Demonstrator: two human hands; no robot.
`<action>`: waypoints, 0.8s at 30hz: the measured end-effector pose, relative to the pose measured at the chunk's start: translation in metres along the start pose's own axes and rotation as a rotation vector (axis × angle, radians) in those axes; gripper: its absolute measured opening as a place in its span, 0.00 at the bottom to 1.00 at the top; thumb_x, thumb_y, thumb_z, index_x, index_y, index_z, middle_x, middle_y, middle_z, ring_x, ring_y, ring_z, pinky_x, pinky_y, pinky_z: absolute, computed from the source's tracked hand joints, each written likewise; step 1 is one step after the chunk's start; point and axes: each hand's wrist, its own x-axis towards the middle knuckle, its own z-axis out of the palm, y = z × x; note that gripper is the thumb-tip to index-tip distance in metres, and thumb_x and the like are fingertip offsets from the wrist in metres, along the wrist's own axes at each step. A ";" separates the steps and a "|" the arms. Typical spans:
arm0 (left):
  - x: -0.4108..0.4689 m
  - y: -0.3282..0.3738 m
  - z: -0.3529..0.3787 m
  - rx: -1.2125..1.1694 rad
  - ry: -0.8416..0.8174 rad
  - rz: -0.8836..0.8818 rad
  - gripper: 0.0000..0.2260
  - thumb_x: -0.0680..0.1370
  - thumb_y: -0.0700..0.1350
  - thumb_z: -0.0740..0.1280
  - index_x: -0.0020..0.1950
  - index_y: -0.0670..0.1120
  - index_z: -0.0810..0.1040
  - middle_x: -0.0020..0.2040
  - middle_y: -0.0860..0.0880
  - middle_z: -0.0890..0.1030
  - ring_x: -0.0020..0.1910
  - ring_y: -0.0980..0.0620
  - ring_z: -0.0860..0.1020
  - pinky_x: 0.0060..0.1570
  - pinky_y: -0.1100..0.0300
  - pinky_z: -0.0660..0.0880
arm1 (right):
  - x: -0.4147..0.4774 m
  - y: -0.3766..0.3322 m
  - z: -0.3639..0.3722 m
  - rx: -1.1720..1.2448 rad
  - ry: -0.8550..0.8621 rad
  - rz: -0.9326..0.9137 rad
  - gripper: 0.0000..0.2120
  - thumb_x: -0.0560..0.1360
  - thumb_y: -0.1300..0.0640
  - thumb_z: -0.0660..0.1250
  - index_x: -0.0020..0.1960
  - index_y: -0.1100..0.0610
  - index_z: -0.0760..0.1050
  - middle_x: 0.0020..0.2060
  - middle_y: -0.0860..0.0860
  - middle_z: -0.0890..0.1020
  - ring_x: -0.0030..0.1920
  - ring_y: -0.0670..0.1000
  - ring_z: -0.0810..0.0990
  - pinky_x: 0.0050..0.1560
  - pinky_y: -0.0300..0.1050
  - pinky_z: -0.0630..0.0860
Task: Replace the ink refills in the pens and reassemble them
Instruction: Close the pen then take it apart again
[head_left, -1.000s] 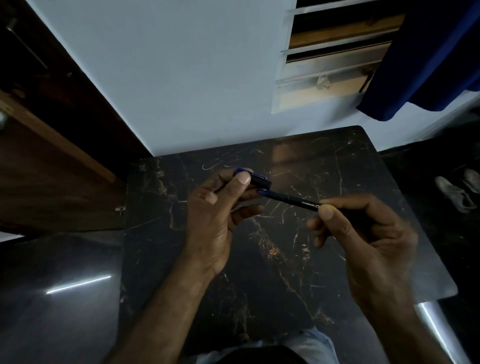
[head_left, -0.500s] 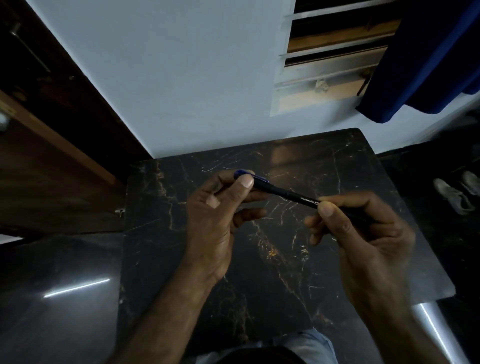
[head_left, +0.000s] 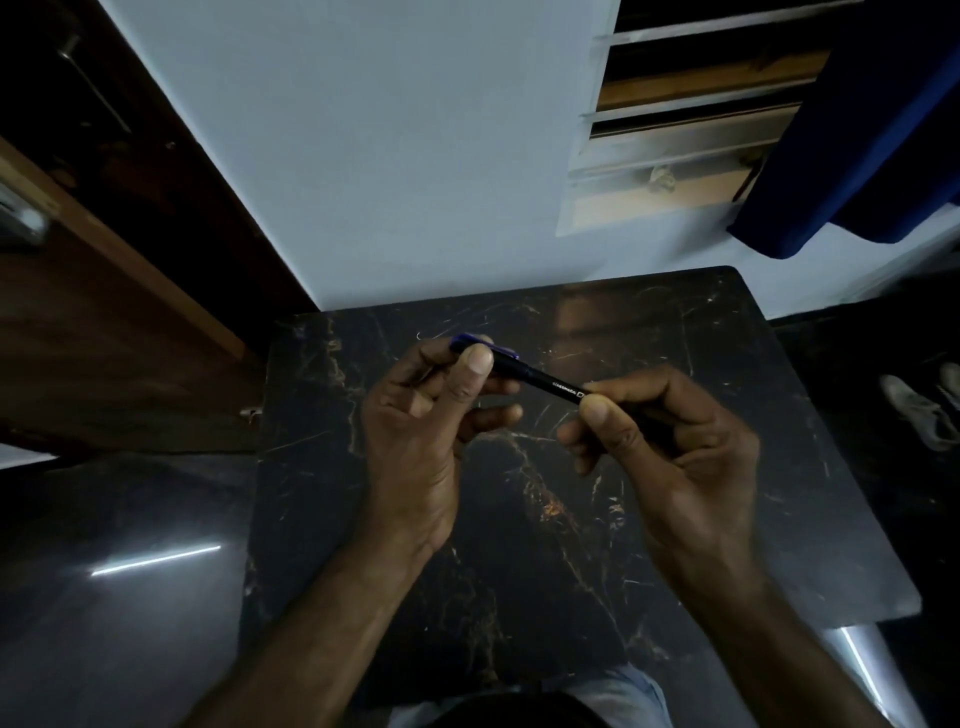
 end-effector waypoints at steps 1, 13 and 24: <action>0.002 -0.002 -0.004 0.025 0.005 0.014 0.05 0.76 0.45 0.75 0.49 0.45 0.85 0.44 0.44 0.88 0.39 0.51 0.88 0.35 0.61 0.84 | 0.003 0.001 0.003 -0.013 -0.033 -0.013 0.03 0.78 0.65 0.70 0.51 0.65 0.80 0.38 0.57 0.86 0.35 0.56 0.86 0.34 0.48 0.82; 0.003 -0.048 -0.127 0.669 0.103 -0.262 0.10 0.85 0.48 0.68 0.65 0.50 0.83 0.54 0.50 0.89 0.51 0.49 0.88 0.47 0.52 0.87 | -0.025 0.163 0.024 -0.849 -0.364 0.208 0.05 0.80 0.50 0.69 0.55 0.48 0.77 0.49 0.46 0.76 0.42 0.41 0.76 0.38 0.39 0.74; -0.072 -0.060 -0.168 0.633 0.297 -0.407 0.09 0.87 0.40 0.64 0.60 0.43 0.84 0.50 0.44 0.89 0.47 0.46 0.87 0.41 0.60 0.83 | -0.039 0.259 0.072 -1.118 -0.625 0.491 0.12 0.81 0.47 0.66 0.53 0.55 0.78 0.51 0.57 0.84 0.53 0.59 0.83 0.47 0.48 0.74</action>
